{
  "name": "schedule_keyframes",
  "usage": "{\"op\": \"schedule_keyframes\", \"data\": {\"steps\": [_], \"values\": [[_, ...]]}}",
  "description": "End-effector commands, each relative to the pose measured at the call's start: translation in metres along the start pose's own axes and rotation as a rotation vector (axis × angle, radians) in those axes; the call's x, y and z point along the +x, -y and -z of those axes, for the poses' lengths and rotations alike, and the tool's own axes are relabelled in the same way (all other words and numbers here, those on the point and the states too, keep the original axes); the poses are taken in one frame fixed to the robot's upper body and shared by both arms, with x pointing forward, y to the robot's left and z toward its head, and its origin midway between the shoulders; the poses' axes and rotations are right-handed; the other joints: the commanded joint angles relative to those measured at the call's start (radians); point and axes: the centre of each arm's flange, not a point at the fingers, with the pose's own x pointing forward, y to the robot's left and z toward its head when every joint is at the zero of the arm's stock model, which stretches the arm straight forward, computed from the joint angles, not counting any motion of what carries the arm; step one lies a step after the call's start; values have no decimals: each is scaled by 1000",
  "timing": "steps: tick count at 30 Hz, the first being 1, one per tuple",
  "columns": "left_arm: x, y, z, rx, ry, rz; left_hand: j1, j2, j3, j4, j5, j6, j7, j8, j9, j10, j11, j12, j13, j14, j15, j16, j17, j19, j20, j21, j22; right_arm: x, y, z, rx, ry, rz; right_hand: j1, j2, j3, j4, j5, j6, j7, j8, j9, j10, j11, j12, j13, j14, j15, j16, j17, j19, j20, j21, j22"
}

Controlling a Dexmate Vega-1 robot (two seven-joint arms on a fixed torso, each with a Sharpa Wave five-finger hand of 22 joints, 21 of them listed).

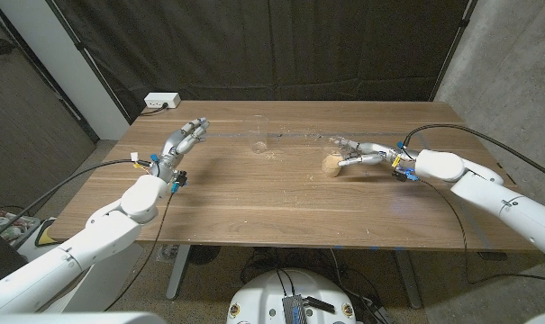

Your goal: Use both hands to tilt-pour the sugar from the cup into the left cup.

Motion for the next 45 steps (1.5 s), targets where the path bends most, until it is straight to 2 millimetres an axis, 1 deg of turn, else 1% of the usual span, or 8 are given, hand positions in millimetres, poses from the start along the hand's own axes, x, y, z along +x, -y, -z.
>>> {"op": "schedule_keyframes", "data": {"steps": [1, 10, 13, 23, 25, 30, 40, 45], "values": [[8, -7, 6, -9, 11, 24, 9, 3, 4, -5, 5, 8, 1, 2, 3, 8, 1, 0, 2, -3, -95, 1, 1, 3, -5, -5, 3, 14, -13, -15, 42, 33, -6, 0, 10, 3, 4, -2, -107, 3, 5, 1, -4, 8, 2, 1, 6, 2, 7, 4, 4, 9, 3, 3], [12, -11, 8, -14, 17, 29, 8, 3, 5, -6, 5, 8, 2, 2, 3, 8, 5, 0, 2, -2, -95, 1, 1, 3, -4, -6, 3, 13, -22, -16, 102, 38, 20, 1, 15, 4, 6, -5, -100, 0, 8, 0, -4, 8, 3, 1, 11, 8, 10, 5, 9, 14, 4, 4], [13, -11, 9, -15, 16, 36, 8, 3, 6, -7, 5, 9, 2, 2, 3, 9, 5, 0, 2, -2, -97, 1, 1, 2, -4, -6, 3, 12, -26, -16, 123, 44, 38, 2, 16, 4, 7, -7, -99, 0, 9, 0, -4, 8, 3, 1, 12, 10, 10, 5, 9, 22, 4, 5], [16, -14, 15, -21, 14, 43, 7, 4, 7, -8, 5, 10, 4, 2, 2, 12, 3, 0, 1, 0, -95, 2, 1, 3, -3, -6, 3, 8, -36, -9, 229, 72, 149, 6, 23, 7, 7, -10, -93, -3, 13, 0, 0, 10, 6, 2, 18, 18, 13, 6, 12, 32, 5, 6], [16, -15, 15, -20, 14, 43, 7, 4, 8, -8, 5, 9, 3, 2, 2, 13, 2, 0, 1, 0, -94, 2, 1, 3, -4, -6, 3, 9, -38, -8, 253, 77, 167, 10, 28, 9, 7, -11, -91, -3, 14, 0, 2, 4, 7, 3, 20, 19, 14, 6, 13, 34, 5, 6], [18, -18, 16, -20, 14, 46, 7, 4, 8, -9, 5, 10, 2, 2, 2, 11, 5, -1, 1, 0, -96, 2, 1, 3, -4, -7, 3, 12, -46, -7, 287, 78, 210, 18, 44, 17, 9, -16, -87, -4, 17, 0, 10, -26, 13, 7, 30, 15, 20, 10, 12, 38, 4, 7], [27, -22, 22, -26, 8, 55, 5, 4, 9, -10, 5, 9, 4, 2, 2, 13, 3, -1, 1, 2, -95, 3, 2, 1, -2, -9, 3, 20, -61, -3, 343, 88, 268, 30, 60, 25, 7, -24, -74, -15, 25, 1, 16, -44, 22, 15, 43, 1, 28, 16, 12, 39, 4, 8], [32, -22, 24, -26, 4, 62, 5, 5, 10, -10, 5, 9, 5, 2, 2, 14, 5, -1, 1, 5, -93, 5, 2, 0, -2, -9, 3, 23, -71, -1, 374, 88, 290, 32, 64, 27, 8, -28, -66, -18, 29, 2, 19, -46, 25, 19, 47, -2, 30, 19, 13, 39, 4, 8]]}}
